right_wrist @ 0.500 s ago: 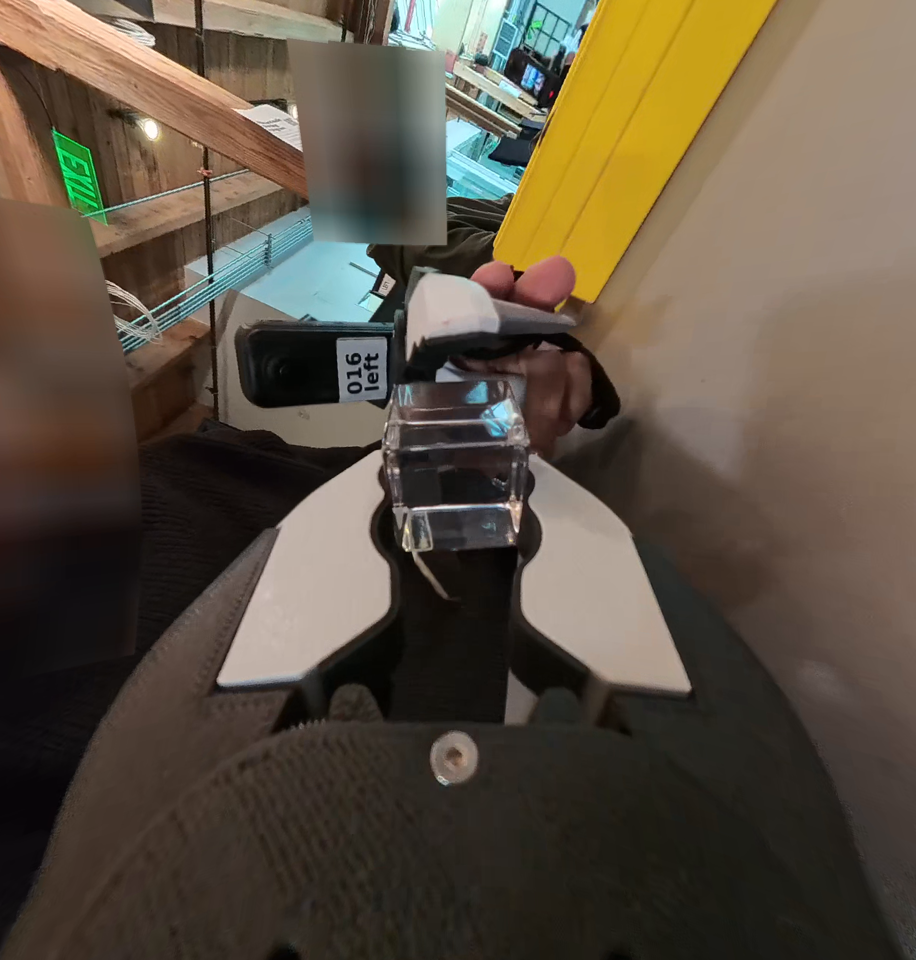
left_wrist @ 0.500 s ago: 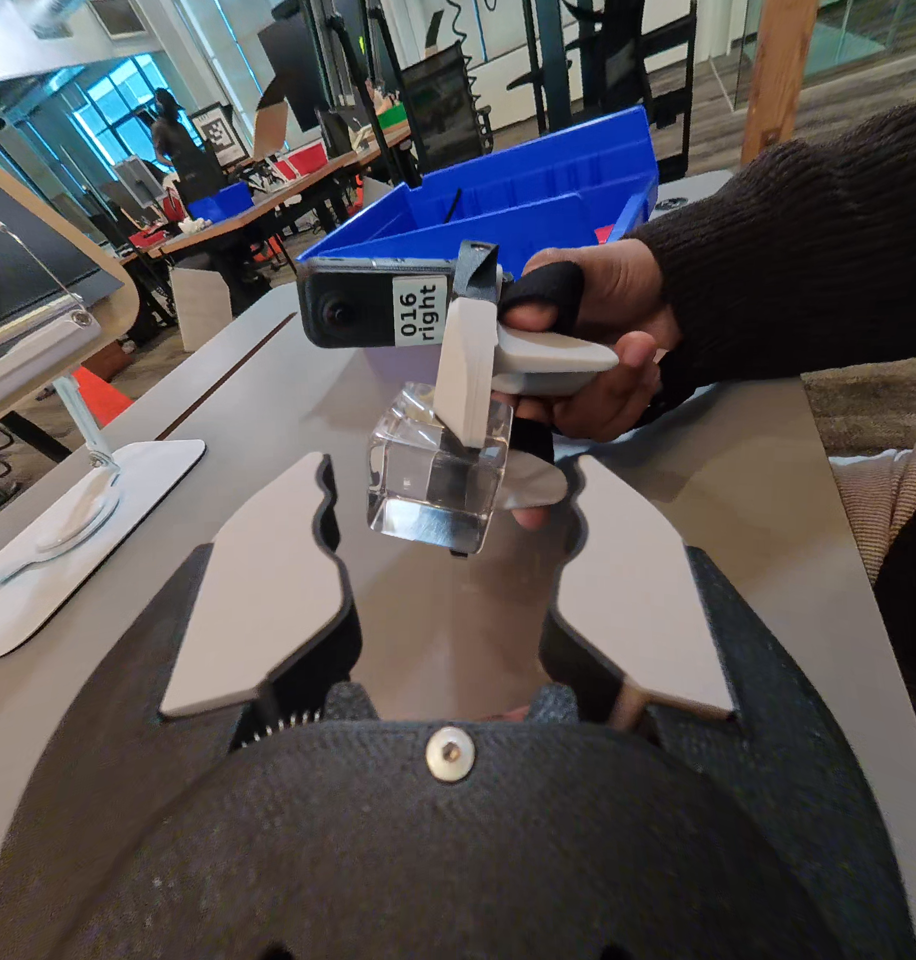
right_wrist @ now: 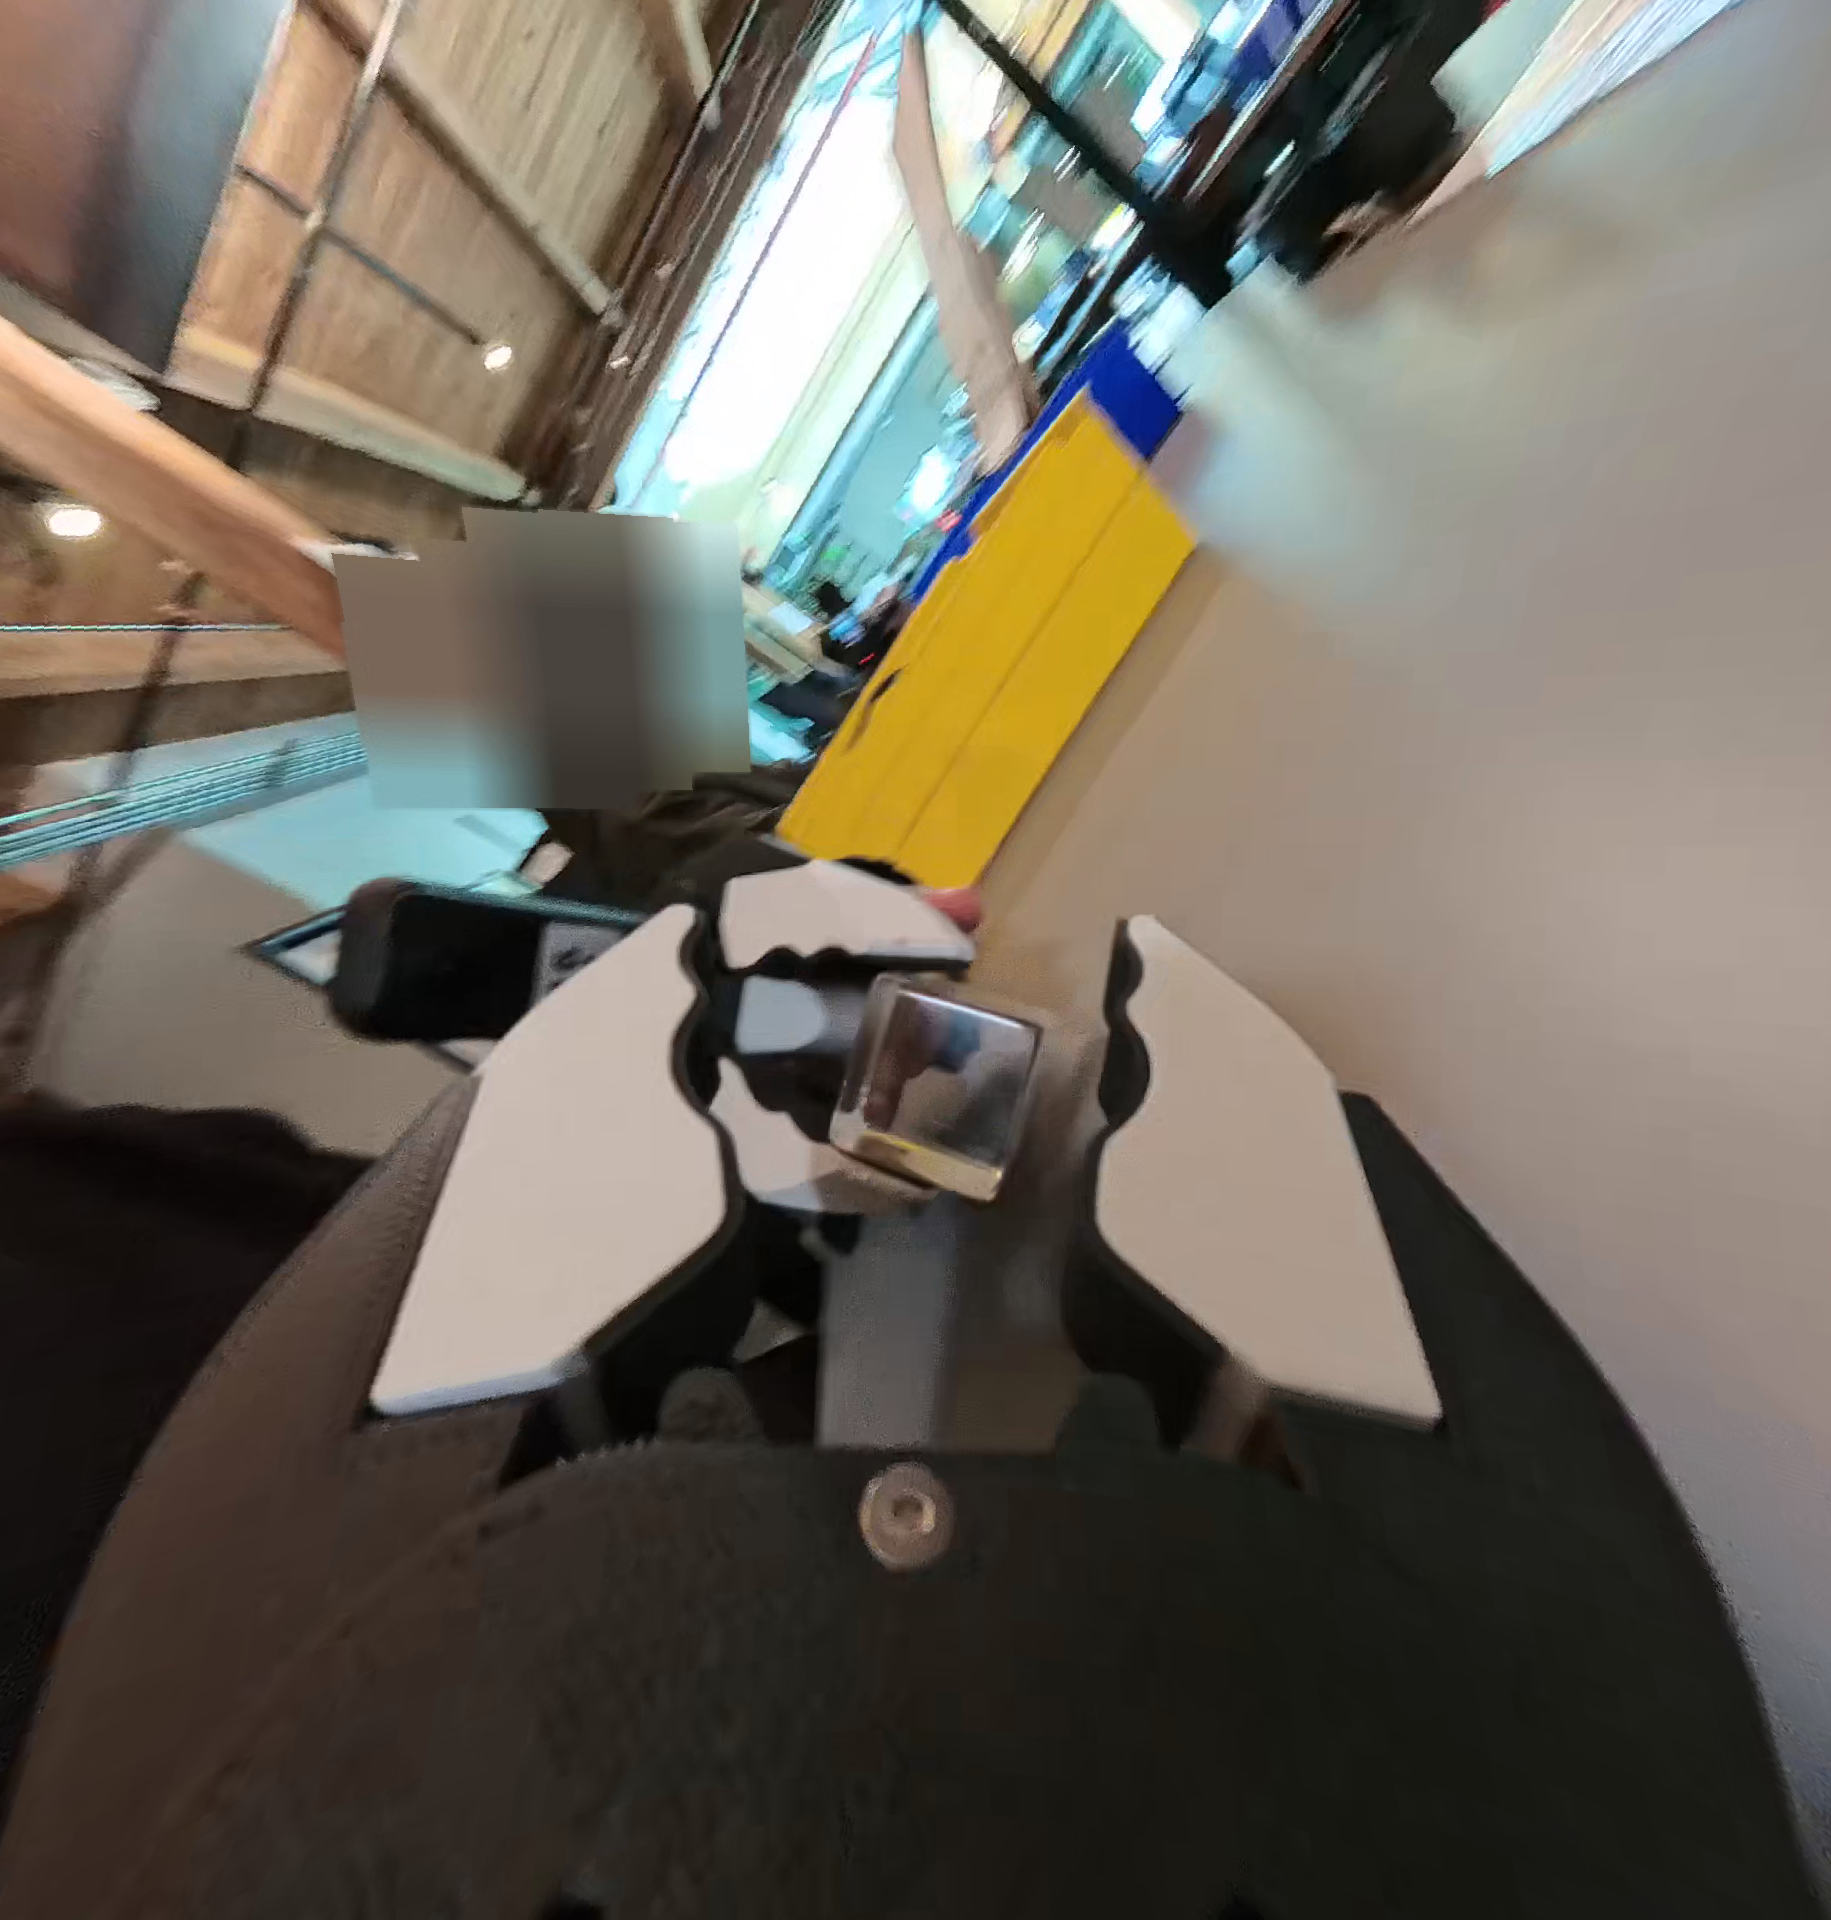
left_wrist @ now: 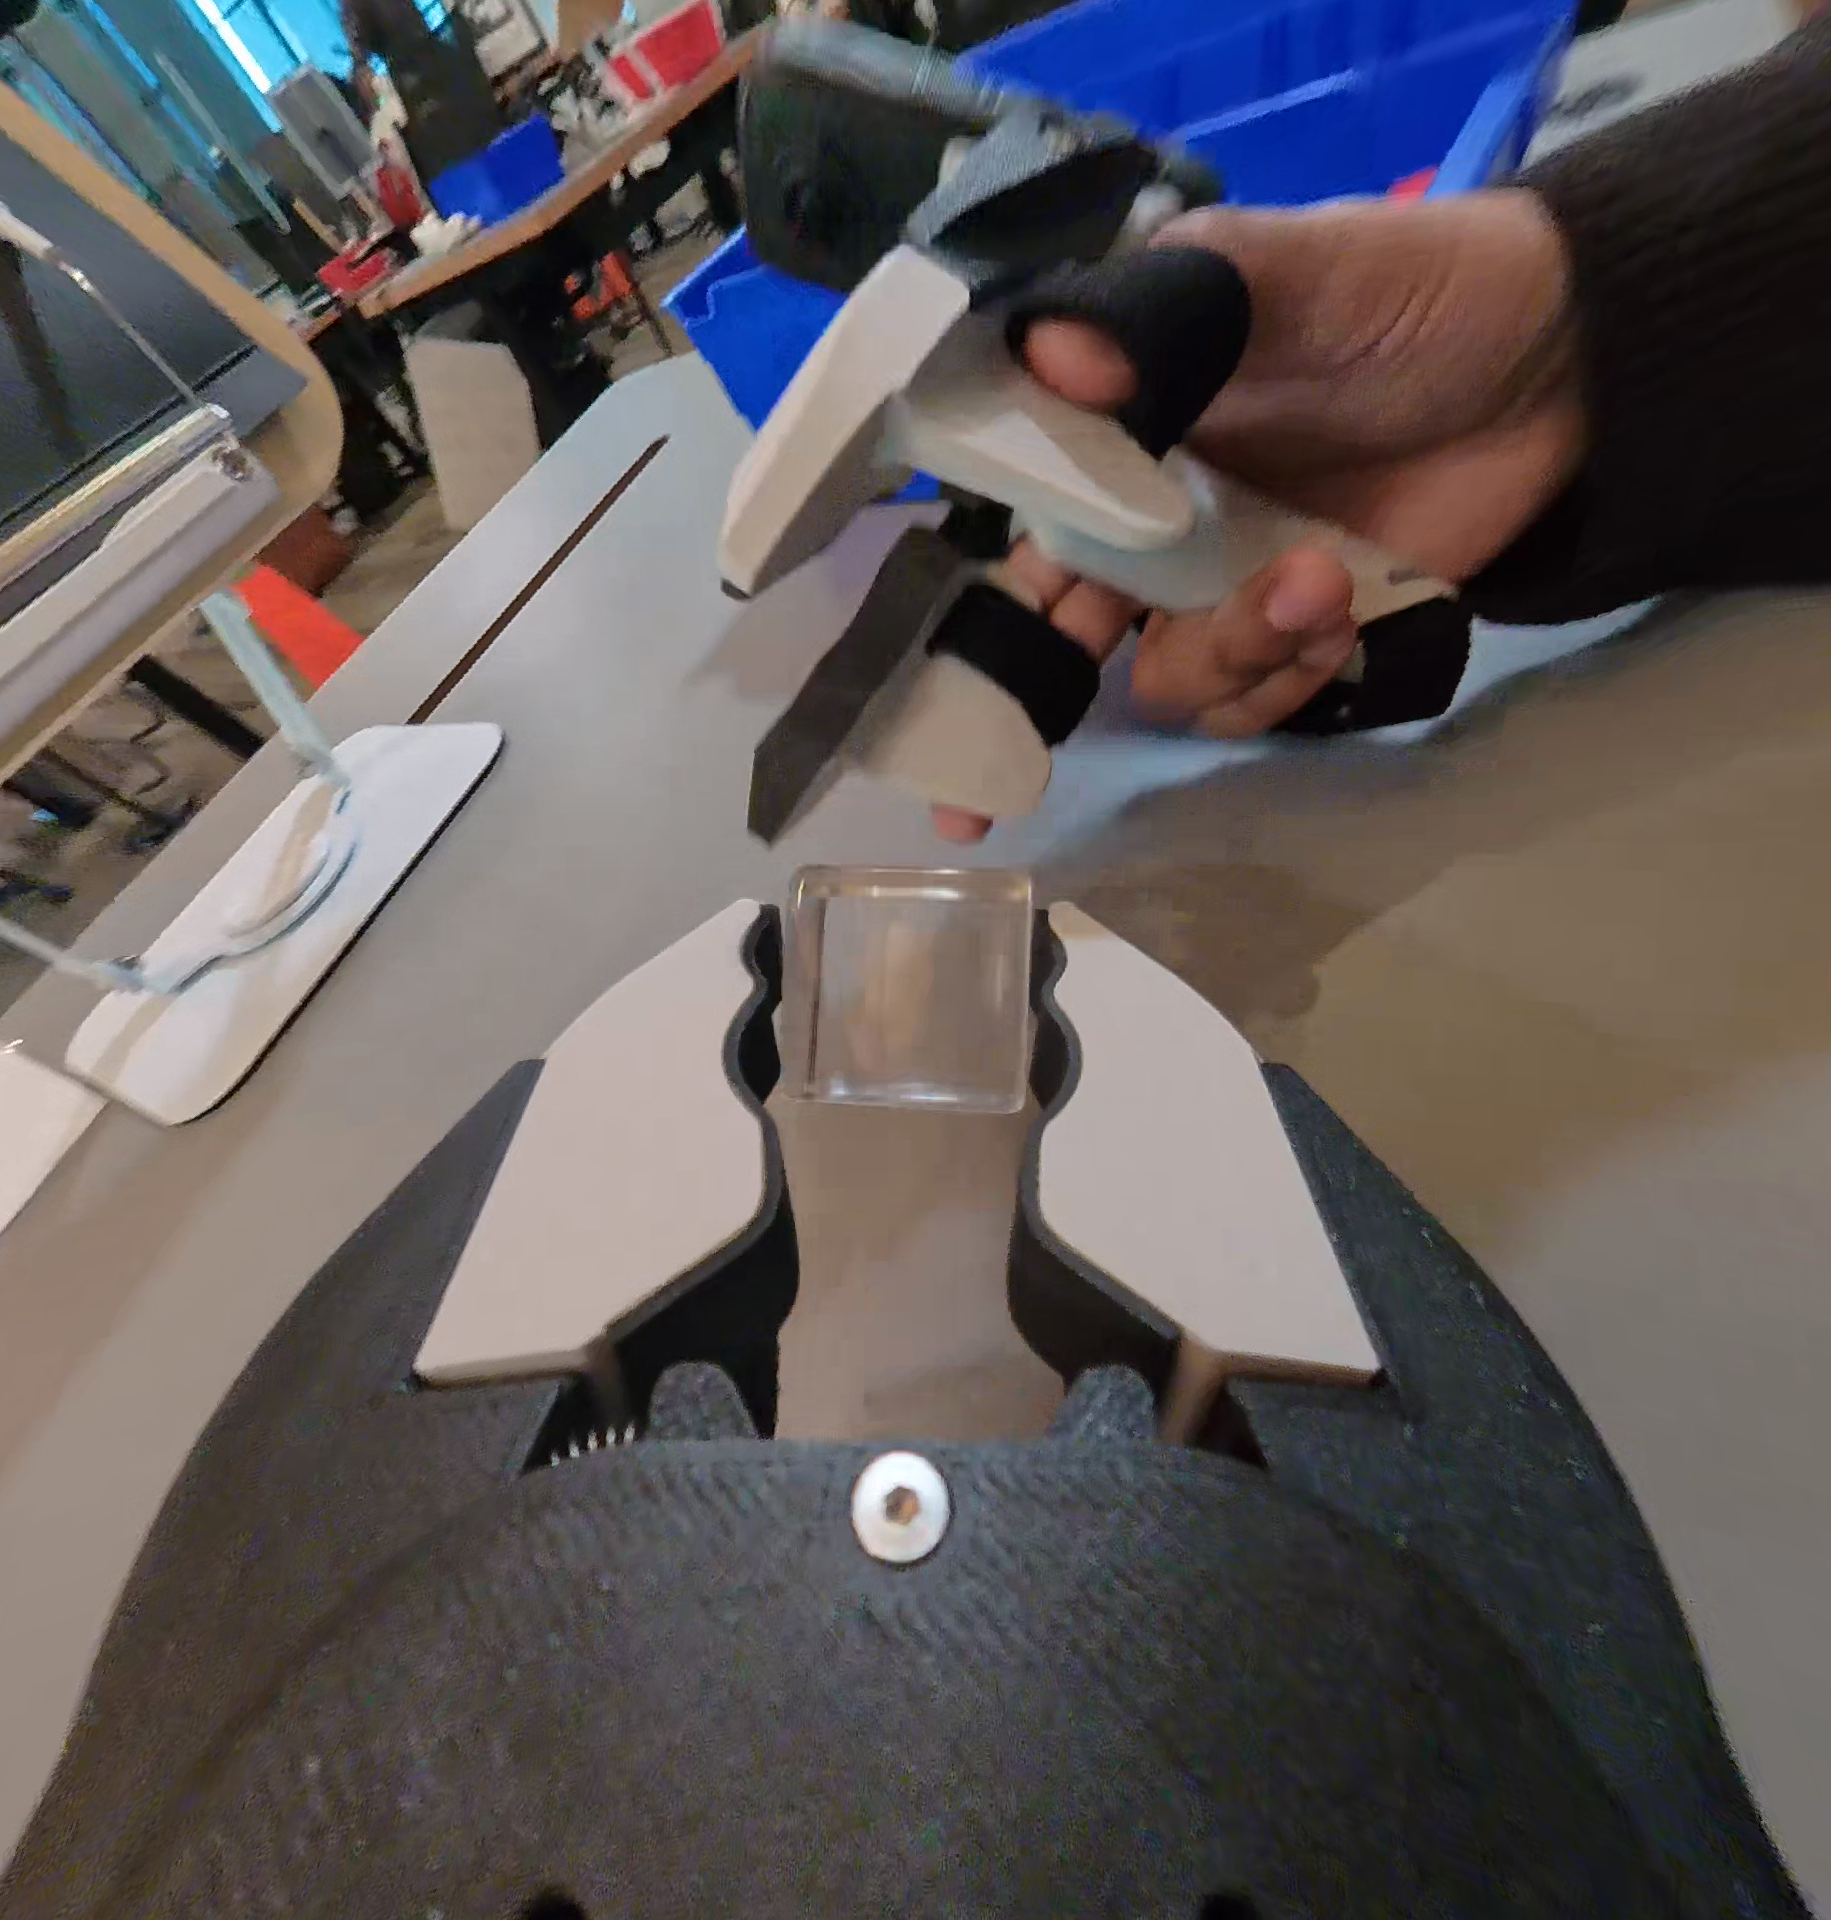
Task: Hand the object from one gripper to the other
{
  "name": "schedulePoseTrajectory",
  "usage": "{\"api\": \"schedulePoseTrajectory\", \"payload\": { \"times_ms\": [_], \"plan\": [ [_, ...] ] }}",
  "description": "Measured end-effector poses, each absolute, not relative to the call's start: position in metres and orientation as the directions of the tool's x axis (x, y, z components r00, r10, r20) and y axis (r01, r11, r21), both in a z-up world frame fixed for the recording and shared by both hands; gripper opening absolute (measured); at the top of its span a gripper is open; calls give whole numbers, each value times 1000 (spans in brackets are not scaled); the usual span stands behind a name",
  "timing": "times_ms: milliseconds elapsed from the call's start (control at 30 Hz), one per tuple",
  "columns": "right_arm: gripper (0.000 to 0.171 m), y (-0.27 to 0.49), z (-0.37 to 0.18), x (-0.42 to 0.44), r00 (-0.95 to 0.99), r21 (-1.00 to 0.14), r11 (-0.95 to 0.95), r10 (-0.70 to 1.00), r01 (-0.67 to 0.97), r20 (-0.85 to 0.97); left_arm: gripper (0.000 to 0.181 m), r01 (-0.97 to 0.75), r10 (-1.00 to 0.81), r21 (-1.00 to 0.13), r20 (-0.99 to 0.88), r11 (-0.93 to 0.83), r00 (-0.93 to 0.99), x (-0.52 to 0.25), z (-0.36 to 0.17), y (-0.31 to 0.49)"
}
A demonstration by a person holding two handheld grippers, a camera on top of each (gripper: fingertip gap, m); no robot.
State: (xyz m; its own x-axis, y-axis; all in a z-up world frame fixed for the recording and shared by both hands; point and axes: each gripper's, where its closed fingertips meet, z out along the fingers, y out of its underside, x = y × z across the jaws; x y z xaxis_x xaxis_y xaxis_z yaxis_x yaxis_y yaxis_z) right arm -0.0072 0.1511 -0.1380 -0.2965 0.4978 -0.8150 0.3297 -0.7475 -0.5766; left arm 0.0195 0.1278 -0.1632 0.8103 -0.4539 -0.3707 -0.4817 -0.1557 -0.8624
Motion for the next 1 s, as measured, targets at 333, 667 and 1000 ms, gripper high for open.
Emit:
{"api": "schedulePoseTrajectory", "payload": {
  "times_ms": [333, 667, 1000],
  "plan": [
    [72, 131, -163, -14, -218, -676, -612, 654, 410, -725, 46, -565, -422, -814, -469, -135, 776, 20, -164, 129],
    [63, 109, -164, -9, -283, -588, -618, 524, 522, -803, 46, -554, -415, -833, -500, -11, 760, 27, -144, 124],
    [44, 107, -162, -6, -289, -579, -596, 514, 557, -808, 63, -507, -389, -862, -476, 29, 788, 27, -135, 125]
  ]
}}
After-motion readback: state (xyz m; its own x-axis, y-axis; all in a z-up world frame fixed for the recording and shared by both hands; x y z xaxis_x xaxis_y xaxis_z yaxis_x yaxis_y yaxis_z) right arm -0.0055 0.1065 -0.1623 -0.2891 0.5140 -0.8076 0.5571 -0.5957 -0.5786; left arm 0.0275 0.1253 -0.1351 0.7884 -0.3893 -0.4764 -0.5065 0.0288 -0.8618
